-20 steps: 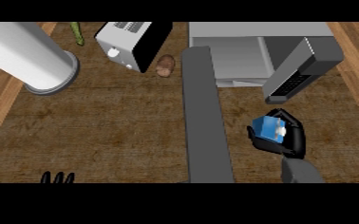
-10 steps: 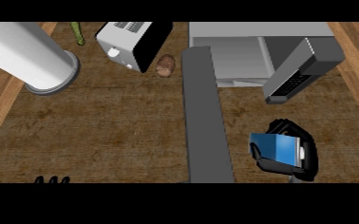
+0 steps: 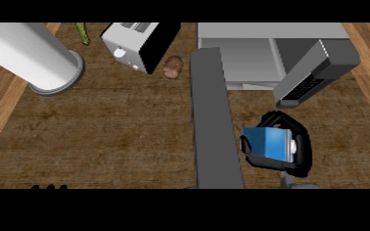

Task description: Pick up the milk, place it into the microwave and close the microwave

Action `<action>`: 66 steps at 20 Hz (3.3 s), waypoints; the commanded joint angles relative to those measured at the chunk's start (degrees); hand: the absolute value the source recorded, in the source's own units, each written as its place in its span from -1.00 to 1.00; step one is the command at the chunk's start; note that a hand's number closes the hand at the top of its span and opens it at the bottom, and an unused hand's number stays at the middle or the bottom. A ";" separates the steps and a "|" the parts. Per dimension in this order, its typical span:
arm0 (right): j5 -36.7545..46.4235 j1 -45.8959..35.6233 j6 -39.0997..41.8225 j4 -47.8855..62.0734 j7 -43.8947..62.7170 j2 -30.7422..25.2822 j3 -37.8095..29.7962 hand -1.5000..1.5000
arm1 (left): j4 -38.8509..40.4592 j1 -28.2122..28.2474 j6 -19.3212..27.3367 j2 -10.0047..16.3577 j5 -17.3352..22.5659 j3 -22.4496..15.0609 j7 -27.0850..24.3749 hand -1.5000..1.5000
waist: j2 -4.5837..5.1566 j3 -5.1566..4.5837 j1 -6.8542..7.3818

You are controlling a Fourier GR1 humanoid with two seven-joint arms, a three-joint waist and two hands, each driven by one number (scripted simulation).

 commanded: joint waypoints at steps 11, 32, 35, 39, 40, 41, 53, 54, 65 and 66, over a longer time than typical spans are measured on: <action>4.14 -22.85 -14.19 25.79 2.70 0.99 -0.09 1.00 | 3.60 -4.00 -0.88 0.71 3.45 4.13 1.07 -1.00 | 0.27 0.05 0.57; 4.71 -49.52 -21.49 70.33 -10.07 -5.17 -13.45 1.00 | 3.96 -5.04 -4.28 2.76 4.58 4.90 1.49 -1.00 | 2.27 0.27 5.01; 5.81 -49.59 -23.16 71.91 -12.35 -5.87 -13.12 1.00 | 7.11 -5.77 -5.26 3.02 3.77 5.73 -0.71 -1.00 | 2.35 0.25 5.24; 7.61 -51.70 -24.72 72.68 -13.55 -9.79 -12.28 1.00 | 6.25 -5.44 -5.52 3.02 4.00 5.47 -0.70 -1.00 | 2.72 0.29 6.05; 8.56 -51.06 -26.65 73.18 -14.73 -9.70 -11.65 1.00 | 5.47 -5.40 -5.28 3.35 4.75 6.26 0.10 -1.00 | 2.67 0.30 5.85; 9.08 -52.48 -29.74 73.43 -14.07 -8.67 -11.39 1.00 | 4.53 -5.74 -5.42 3.56 3.93 5.17 0.64 -1.00 | 3.08 0.35 6.81; 6.62 -55.75 -32.90 72.46 -18.17 -11.22 -15.93 1.00 | 7.24 -5.46 -5.95 3.01 3.71 5.03 -0.45 -1.00 | 3.40 0.35 7.78; 7.35 -56.18 -33.96 72.97 -17.62 -12.17 -15.50 1.00 | 7.98 -7.21 -6.35 3.61 4.25 5.94 0.01 -1.00 | 3.89 0.31 7.89; 7.84 -57.94 -43.46 73.75 -16.40 -12.37 -17.41 1.00 | 7.24 -8.00 -6.97 4.45 3.68 5.13 1.34 -1.00 | 4.13 0.45 8.85; 7.89 -57.04 -43.51 73.75 -17.02 -12.72 -17.53 1.00 | 8.08 -8.18 -7.35 4.93 4.04 6.65 0.20 -1.00 | 4.29 0.43 9.20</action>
